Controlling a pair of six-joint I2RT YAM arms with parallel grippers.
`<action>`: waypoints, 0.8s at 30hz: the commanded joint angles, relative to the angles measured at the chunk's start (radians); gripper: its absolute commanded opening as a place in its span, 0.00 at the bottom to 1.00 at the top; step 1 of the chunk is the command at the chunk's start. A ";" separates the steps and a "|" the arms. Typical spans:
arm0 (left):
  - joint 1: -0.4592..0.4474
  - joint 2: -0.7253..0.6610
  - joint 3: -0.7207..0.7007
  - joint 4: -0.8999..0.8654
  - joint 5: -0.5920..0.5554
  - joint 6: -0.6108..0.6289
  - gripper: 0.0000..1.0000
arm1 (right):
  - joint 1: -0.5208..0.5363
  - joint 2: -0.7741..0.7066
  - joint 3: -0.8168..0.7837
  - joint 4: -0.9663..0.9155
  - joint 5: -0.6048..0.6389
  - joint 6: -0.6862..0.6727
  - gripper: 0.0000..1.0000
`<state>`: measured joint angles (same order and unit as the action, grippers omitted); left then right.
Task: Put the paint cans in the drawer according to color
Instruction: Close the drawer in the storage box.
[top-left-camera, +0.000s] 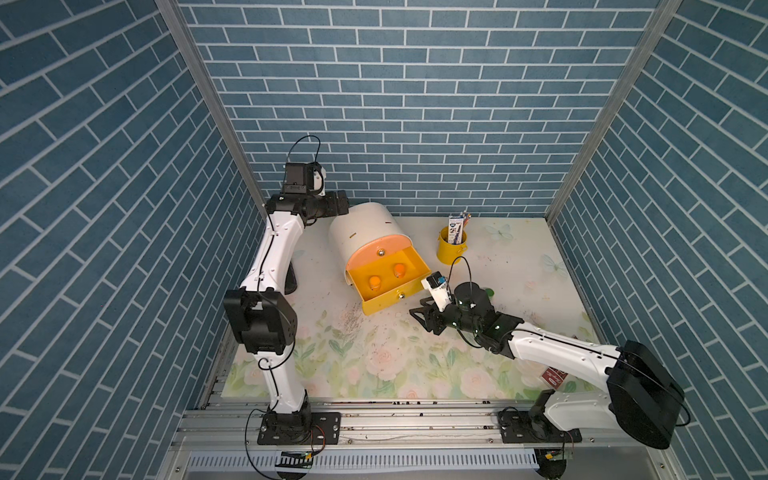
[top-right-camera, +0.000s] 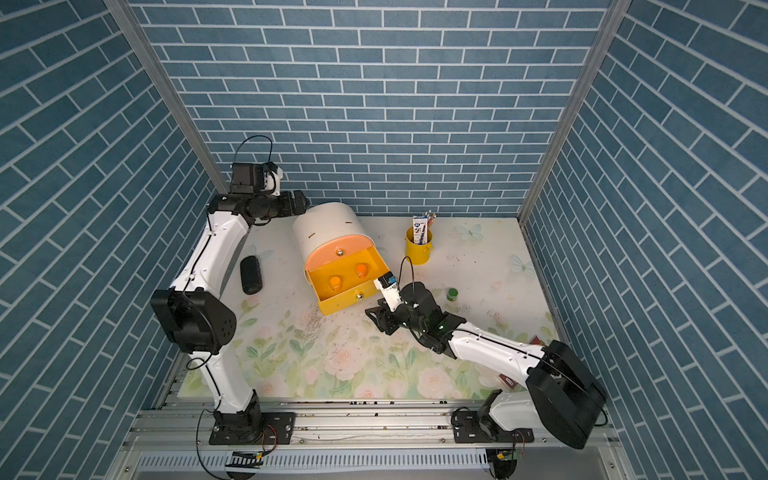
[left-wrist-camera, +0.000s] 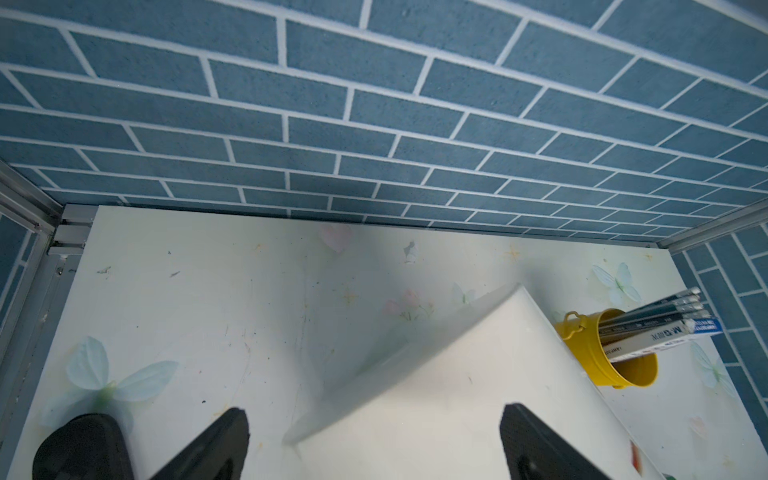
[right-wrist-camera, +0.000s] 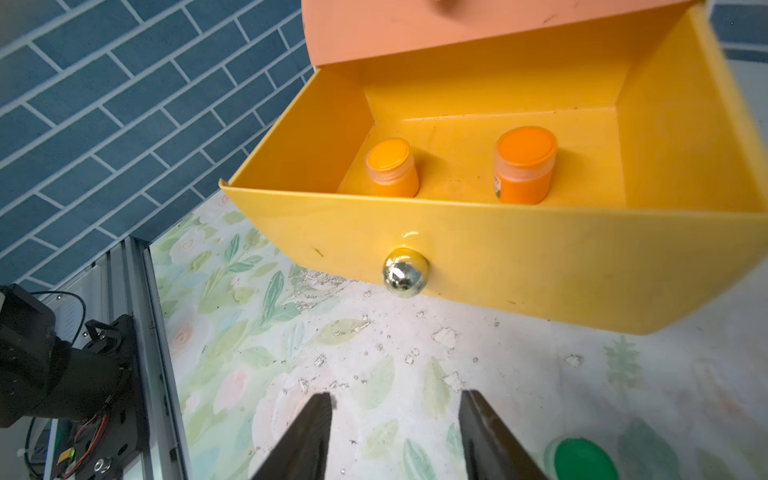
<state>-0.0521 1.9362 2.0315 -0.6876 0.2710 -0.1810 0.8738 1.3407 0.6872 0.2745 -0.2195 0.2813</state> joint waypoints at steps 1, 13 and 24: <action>0.003 0.036 0.038 0.042 0.036 0.030 1.00 | 0.026 0.038 0.025 0.058 0.019 0.030 0.54; 0.003 0.101 0.042 0.088 0.185 0.044 1.00 | 0.038 0.126 0.088 0.083 0.037 0.043 0.56; 0.001 0.093 -0.023 0.127 0.263 0.069 1.00 | 0.039 0.195 0.153 0.092 0.070 0.050 0.56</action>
<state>-0.0517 2.0315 2.0335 -0.5846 0.4976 -0.1371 0.9092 1.5208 0.8055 0.3450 -0.1745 0.3103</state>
